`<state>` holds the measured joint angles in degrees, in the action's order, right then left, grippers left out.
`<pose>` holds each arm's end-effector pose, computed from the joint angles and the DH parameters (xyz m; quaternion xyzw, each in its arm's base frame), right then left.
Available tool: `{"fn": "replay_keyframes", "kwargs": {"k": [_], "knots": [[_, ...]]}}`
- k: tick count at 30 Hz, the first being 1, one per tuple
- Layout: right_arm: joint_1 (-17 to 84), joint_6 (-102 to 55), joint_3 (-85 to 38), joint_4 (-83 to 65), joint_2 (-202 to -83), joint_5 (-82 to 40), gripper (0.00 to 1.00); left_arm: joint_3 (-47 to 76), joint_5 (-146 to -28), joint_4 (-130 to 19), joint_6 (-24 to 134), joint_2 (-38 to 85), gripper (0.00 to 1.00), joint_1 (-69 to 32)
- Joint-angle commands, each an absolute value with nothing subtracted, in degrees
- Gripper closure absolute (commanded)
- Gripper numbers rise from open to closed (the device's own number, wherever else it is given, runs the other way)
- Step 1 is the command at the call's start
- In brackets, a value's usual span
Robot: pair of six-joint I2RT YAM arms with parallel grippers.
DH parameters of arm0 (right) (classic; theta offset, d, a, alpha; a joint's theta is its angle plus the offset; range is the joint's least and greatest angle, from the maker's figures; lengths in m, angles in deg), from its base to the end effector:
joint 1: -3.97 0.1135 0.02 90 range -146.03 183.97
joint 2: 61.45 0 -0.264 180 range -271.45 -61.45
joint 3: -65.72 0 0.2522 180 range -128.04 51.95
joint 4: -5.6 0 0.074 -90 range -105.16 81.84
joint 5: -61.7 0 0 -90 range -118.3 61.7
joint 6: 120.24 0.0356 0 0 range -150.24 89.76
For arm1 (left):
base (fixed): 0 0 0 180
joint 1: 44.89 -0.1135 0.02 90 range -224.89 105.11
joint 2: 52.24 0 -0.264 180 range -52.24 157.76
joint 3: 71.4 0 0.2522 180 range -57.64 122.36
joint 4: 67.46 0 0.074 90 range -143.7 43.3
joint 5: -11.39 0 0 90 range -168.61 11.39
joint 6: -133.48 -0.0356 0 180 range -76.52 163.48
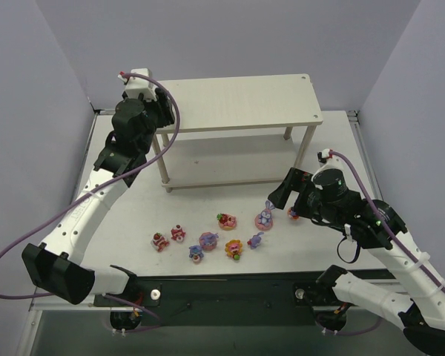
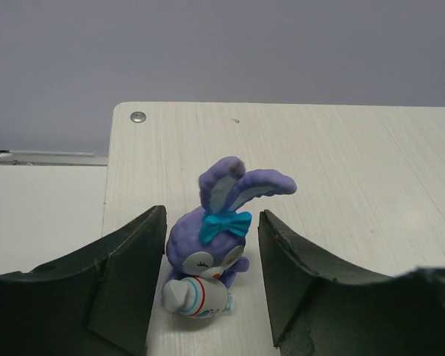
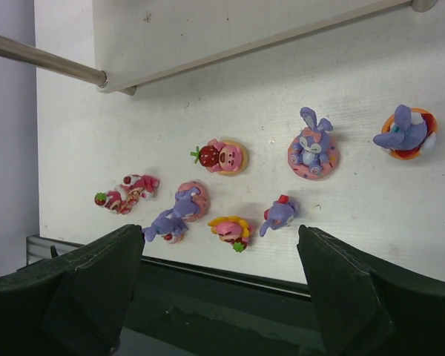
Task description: Place and organize the plastic toys onto the shelf
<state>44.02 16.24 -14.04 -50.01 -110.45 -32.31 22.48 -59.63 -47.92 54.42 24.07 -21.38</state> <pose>0.1263 0.1029 0.3957 0.0660 0.8398 0.3473 0.4120 0.2848 -0.1113 0.4424 -0.0362 0.7176 -0.0897 0.6897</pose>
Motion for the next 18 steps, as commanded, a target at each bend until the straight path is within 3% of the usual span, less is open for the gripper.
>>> {"fn": "replay_keyframes", "kwargs": {"k": [1,6,14,18], "knots": [[43.52,16.52,-13.52,-50.26,-109.97,-31.72,0.12,22.25,-61.47,-49.74,53.50,21.94,0.36,-21.77],[43.25,16.34,-13.52,-50.35,-109.79,-31.64,0.12,21.82,-62.53,-50.44,52.71,21.59,0.29,-21.77],[42.81,16.25,-13.96,-50.35,-109.88,-30.76,0.11,22.16,-62.79,-50.19,52.18,18.96,0.08,-21.77],[42.46,15.29,-14.75,-50.26,-111.37,-30.41,0.09,22.34,-62.71,-47.81,52.44,14.22,0.03,-21.77]]}}
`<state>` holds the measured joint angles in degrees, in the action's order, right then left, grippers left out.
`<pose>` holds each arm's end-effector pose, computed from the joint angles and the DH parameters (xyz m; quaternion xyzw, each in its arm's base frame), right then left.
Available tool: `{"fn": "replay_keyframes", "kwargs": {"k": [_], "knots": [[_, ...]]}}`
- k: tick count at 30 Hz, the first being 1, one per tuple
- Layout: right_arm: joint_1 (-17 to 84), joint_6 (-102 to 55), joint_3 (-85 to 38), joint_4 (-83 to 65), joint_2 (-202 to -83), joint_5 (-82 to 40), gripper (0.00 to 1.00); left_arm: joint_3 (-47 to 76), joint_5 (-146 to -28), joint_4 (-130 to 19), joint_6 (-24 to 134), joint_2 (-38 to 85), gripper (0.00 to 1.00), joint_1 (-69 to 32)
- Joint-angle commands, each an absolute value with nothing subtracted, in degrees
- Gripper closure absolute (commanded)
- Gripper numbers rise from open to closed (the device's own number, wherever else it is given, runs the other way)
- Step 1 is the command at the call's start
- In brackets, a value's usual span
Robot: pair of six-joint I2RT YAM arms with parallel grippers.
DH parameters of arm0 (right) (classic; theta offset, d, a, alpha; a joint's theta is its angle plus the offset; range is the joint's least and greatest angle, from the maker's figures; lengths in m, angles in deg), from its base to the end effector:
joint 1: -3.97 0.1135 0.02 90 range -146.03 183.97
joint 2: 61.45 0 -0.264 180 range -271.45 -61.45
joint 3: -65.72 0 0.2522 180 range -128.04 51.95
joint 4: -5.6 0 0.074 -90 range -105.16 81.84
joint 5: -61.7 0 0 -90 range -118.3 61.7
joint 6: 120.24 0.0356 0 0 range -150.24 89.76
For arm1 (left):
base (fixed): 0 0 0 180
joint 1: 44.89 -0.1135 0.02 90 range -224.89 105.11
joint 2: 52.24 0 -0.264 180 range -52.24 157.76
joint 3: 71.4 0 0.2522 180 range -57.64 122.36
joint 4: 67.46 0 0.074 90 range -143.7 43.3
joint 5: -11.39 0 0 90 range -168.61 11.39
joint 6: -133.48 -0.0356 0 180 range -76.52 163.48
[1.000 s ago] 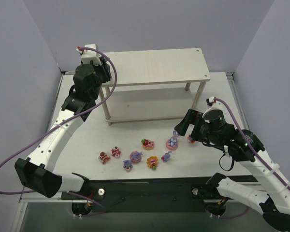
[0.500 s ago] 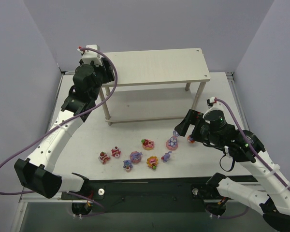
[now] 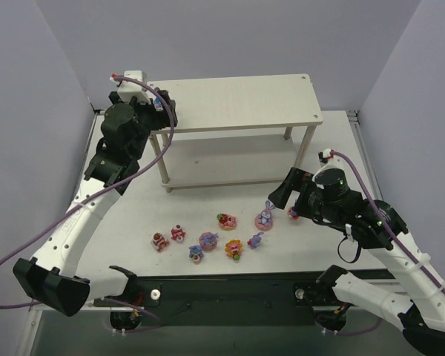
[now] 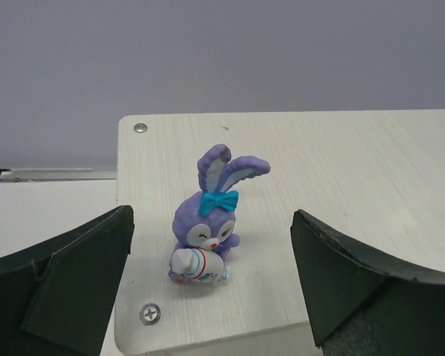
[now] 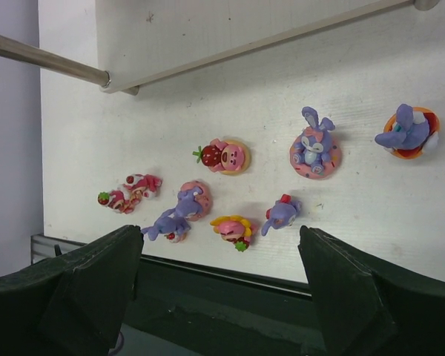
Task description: Place and organize the plastic toys onto the shelf
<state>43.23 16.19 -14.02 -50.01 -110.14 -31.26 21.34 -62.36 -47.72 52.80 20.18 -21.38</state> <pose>0.1262 0.1007 0.3963 0.0665 0.8385 0.3515 0.4110 0.2653 -0.1045 0.4538 -0.0137 0.7035 -0.1034 0.7030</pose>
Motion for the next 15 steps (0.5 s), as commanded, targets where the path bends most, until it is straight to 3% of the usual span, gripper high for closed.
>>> {"fn": "replay_keyframes", "kwargs": {"k": [1,8,15], "knots": [[42.55,15.02,-14.84,-50.26,-111.64,-30.23,0.09,22.34,-62.62,-46.07,52.44,13.08,0.03,-21.77],[42.11,13.88,-12.39,-50.79,-113.75,-29.09,0.09,17.07,-61.38,-37.36,53.32,-1.85,0.03,-21.86],[43.33,12.48,-4.48,-50.88,-119.81,-24.17,0.15,8.47,-76.55,-22.52,61.14,-10.31,0.03,-21.86]]}}
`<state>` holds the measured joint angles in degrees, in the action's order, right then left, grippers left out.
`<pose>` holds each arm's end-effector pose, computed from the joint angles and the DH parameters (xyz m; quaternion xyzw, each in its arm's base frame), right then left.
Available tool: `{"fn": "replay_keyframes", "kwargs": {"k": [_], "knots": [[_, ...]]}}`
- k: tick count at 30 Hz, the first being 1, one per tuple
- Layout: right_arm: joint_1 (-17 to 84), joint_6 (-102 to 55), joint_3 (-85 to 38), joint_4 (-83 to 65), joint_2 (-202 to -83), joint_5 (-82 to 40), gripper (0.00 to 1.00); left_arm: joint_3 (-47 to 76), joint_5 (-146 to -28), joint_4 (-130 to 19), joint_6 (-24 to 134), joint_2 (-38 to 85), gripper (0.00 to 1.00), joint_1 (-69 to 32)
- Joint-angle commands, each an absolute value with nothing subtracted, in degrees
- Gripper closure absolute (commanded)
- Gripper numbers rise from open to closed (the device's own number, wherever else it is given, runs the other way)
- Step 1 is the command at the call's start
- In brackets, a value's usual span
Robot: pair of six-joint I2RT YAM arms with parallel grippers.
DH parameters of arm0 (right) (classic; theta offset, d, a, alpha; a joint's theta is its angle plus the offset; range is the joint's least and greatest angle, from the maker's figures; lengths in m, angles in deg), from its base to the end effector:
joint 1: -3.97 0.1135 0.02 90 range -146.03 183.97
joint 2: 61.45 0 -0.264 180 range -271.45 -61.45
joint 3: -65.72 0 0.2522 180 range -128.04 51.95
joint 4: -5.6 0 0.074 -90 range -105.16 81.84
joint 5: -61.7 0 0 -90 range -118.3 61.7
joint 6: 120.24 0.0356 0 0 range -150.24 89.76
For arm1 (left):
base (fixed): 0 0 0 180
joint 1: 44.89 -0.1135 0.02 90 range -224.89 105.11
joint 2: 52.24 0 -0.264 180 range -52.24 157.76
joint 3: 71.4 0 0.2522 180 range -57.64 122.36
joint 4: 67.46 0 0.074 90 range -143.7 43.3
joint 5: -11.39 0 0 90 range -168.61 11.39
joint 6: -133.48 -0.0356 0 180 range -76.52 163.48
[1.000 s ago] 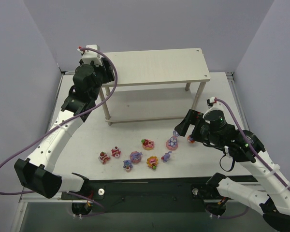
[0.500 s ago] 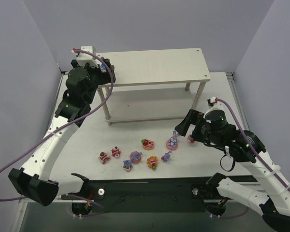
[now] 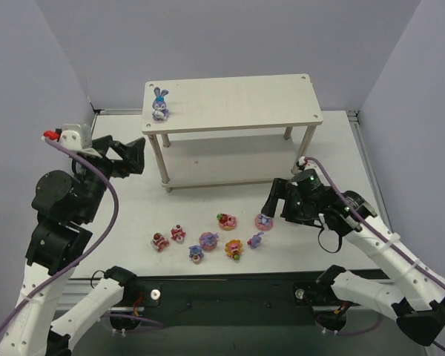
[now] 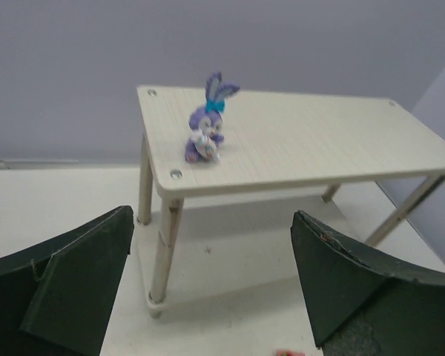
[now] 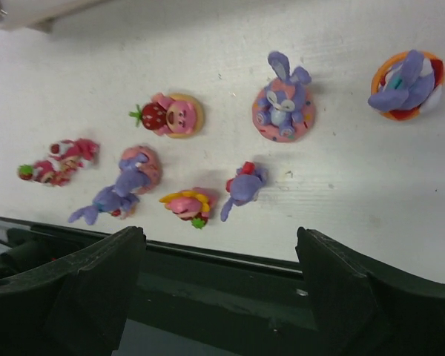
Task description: Place and organize the plastic toys onto the shelf
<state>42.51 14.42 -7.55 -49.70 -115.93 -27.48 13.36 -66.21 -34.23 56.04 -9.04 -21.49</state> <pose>0.1510 0.1209 0.3444 0.0445 0.8919 0.3036 0.3323 0.1167 -0.0422 0.4773 -0.0199 0.6549 -0.1650 0.7372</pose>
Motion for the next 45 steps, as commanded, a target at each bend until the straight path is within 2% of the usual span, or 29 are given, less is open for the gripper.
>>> {"fn": "replay_keyframes", "kwargs": {"k": [1,5,8,10,16,23,31,32,33,34,40,45], "knots": [[43.69,11.86,-3.34,-50.79,-120.42,-23.56,0.16,5.84,-78.42,-21.63,62.36,-11.53,0.03,-21.86],[45.27,8.70,-1.22,-49.91,-124.37,-21.89,0.16,-0.59,-85.54,-20.74,65.01,-15.22,0.03,-21.77],[45.54,8.69,-0.43,-49.12,-128.41,-19.95,0.22,-4.62,-87.05,-21.61,67.12,-17.78,0.03,-21.77],[45.89,10.79,-0.34,-48.07,-130.35,-18.20,0.26,-6.13,-87.31,-22.32,67.91,-19.18,0.03,-21.68],[46.86,18.34,0.01,-45.08,-134.75,-17.31,0.31,-8.77,-87.58,-23.37,69.67,-19.63,0.03,-21.60],[46.94,27.92,3.43,-41.13,-135.02,-22.67,0.42,-9.83,-87.84,-24.25,69.85,-19.02,0.03,-21.60],[47.74,37.34,8.00,-37.61,-133.27,-28.11,0.79,-10.27,-88.81,-24.08,68.71,-18.58,0.03,-21.59],[47.65,38.04,8.10,-37.61,-132.91,-28.12,0.84,-10.27,-88.89,-23.90,68.53,-18.58,0.03,-21.60],[47.65,38.48,8.27,-37.69,-132.56,-28.56,0.96,-10.27,-89.16,-23.90,68.27,-18.49,0.03,-21.60],[47.65,38.75,8.36,-37.61,-131.69,-29.78,1.00,-10.18,-89.51,-23.99,68.18,-18.40,0.03,-21.60],[47.65,38.14,4.68,-39.10,-128.79,-28.82,1.00,-11.32,-92.40,-25.66,68.35,-17.96,0.03,-21.51],[47.73,32.79,-3.58,-41.03,-126.67,-22.15,1.00,-13.07,-100.91,-31.80,71.50,-16.12,0.03,-21.16]]}}
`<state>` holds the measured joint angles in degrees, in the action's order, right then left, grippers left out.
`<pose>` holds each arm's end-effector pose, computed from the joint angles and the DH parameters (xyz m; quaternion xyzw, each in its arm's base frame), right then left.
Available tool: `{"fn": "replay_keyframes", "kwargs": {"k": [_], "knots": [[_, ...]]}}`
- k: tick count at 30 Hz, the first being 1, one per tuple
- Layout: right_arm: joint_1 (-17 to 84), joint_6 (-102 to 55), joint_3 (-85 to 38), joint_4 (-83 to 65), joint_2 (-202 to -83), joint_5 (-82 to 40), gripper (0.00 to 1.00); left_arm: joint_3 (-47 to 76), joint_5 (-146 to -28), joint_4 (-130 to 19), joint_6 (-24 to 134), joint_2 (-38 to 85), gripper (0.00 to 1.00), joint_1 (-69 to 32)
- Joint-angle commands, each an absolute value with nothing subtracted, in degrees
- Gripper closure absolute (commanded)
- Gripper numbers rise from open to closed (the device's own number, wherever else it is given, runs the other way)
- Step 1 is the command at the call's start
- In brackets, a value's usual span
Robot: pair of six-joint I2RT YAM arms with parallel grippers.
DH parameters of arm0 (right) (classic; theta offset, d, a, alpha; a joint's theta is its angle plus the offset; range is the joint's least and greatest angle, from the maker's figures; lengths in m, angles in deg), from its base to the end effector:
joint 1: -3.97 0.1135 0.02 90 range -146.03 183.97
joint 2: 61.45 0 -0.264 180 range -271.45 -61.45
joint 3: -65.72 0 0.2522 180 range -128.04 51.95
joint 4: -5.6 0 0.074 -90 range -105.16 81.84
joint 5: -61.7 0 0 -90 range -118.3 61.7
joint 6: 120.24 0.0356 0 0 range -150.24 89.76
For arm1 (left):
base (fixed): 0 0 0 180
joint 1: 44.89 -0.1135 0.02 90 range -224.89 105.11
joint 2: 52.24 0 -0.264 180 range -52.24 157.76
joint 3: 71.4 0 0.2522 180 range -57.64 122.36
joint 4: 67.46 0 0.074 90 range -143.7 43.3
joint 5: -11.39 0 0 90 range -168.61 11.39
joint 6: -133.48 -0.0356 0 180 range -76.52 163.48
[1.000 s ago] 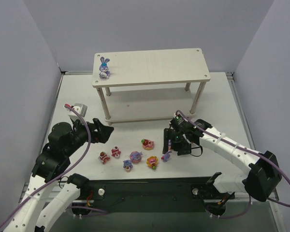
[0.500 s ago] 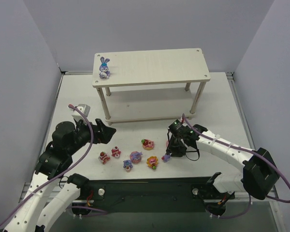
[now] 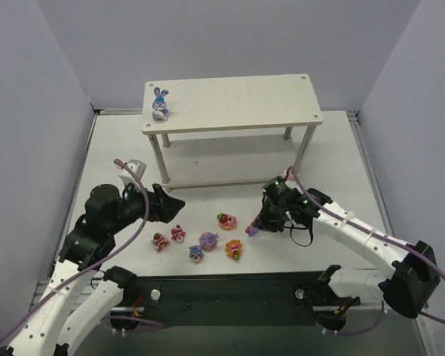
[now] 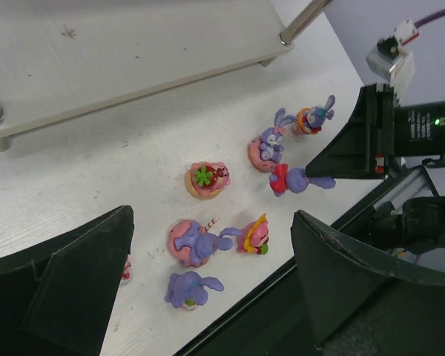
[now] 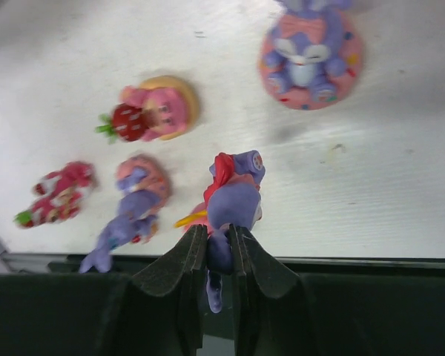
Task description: Place and organize the plastic toys onto the shelf
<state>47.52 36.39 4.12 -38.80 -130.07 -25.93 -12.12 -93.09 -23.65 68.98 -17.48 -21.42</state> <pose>0.1747 0.1681 0.2429 0.1821 0.9259 0.2820 0.1730 0.1202 -0.0619 0.3328 0.0586 0.8102 -0.3314 0.4798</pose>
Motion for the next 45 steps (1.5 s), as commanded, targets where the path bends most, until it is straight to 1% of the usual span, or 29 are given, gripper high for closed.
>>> {"fn": "replay_keyframes", "kwargs": {"k": [1,5,9,11,14,17,19,21,22,23,26,29,30,31,34,38,42,45], "knots": [[47.74,30.51,-4.90,-41.12,-125.71,-21.36,1.00,-13.43,-102.24,-32.94,72.39,-15.59,0.03,-20.81],[47.73,23.31,-10.52,-41.30,-123.07,-16.53,1.00,-13.96,-105.42,-38.04,76.78,-12.87,0.03,-19.23],[48.09,15.83,-15.18,-40.07,-120.70,-11.44,1.00,-9.75,-100.86,-35.42,85.89,-6.56,0.03,-15.63],[48.09,13.37,-15.81,-37.89,-118.76,-10.28,1.00,-7.29,-101.11,-35.85,91.34,-3.83,0.03,-12.91],[48.18,11.95,-16.60,-33.85,-117.27,-6.43,1.00,-6.22,-100.50,-40.41,97.16,0.31,0.03,-8.34],[48.61,11.94,-17.21,-31.03,-116.91,-3.34,1.00,-6.31,-101.19,-47.08,99.90,1.20,0.03,-6.92],[48.70,12.73,-17.65,-30.49,-116.39,-3.33,1.00,-5.88,-102.69,-49.56,98.07,1.64,0.03,-6.39],[48.70,13.52,-18.70,-30.92,-116.30,-3.68,1.00,-3.77,-102.70,-47.56,89.74,1.12,0.03,-4.65],[48.53,13.87,-19.41,-31.80,-116.38,-3.95,1.00,-3.33,-101.82,-44.33,86.14,0.59,0.03,-3.59],[48.53,14.14,-20.63,-32.33,-116.56,-4.21,1.00,-3.24,-98.60,-42.81,79.32,-0.98,0.03,-2.62],[48.53,15.72,-23.44,-35.48,-118.05,-5.08,1.00,-3.76,-94.01,-40.16,70.24,-4.15,0.03,0.63],[48.35,18.79,-24.77,-39.36,-120.34,-5.97,1.00,-3.94,-89.43,-41.30,65.56,-5.30,0.03,4.93],[48.35,19.93,-24.86,-39.80,-121.21,-5.71,1.00,-4.63,-86.12,-41.91,64.67,-5.31,0.03,6.25],[48.26,20.81,-24.95,-39.98,-121.57,-5.45,1.00,-4.82,-84.52,-43.22,63.70,-5.22,0.03,9.22],[48.53,23.72,-25.04,-40.16,-122.36,-5.01,1.00,-4.47,-79.06,-44.38,59.75,-3.12,0.03,13.98],[48.44,25.65,-25.04,-41.03,-122.63,-5.01,1.00,-2.53,-74.92,-45.17,56.32,1.10,0.03,16.11],[48.53,26.44,-25.04,-41.39,-122.28,-5.00,1.00,-2.53,-72.56,-46.75,54.47,2.43,0.03,16.20],[48.53,26.88,-24.86,-41.47,-122.10,-4.92,1.00,-2.01,-70.44,-46.75,53.33,3.31,0.08,16.29]]}}
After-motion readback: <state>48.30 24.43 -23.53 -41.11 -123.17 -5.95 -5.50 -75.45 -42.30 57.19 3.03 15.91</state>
